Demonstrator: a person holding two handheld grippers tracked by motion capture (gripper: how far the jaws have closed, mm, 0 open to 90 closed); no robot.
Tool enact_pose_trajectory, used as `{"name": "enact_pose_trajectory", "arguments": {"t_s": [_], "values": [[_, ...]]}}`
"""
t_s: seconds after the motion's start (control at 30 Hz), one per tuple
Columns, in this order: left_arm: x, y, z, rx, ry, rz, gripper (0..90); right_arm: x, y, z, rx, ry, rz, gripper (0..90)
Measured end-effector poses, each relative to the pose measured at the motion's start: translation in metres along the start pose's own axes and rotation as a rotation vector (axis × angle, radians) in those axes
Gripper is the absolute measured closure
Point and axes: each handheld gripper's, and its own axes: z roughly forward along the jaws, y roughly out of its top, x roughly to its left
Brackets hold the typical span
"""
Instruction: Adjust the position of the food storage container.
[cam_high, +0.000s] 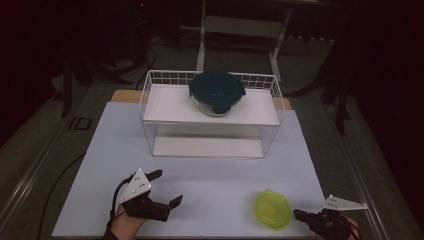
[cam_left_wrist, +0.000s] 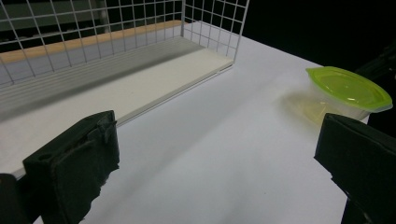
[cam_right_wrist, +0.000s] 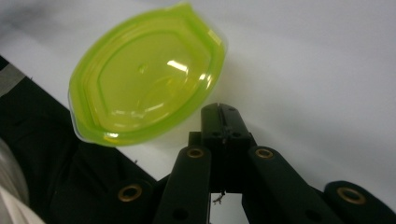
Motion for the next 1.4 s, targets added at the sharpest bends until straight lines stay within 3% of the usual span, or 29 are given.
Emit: {"name": "enact_pose_trajectory", "arguments": {"t_s": [0.3, 0.53, 1.4], "values": [[0.0, 0.0, -0.001, -0.002, 0.004, 0.005, 0.0, 0.007, -0.007, 0.021, 0.066, 0.023, -0.01, 90.0], [0.0, 0.0, 0.0, 0.001, 0.003, 0.005, 0.0, 0.008, -0.008, 0.026, 0.072, 0.049, -0.003, 90.0], [0.001, 0.001, -0.002, -0.002, 0.008, 0.005, 0.0, 0.036, 0.032, 0.067, 0.107, 0.132, -0.1, 90.0]]}}
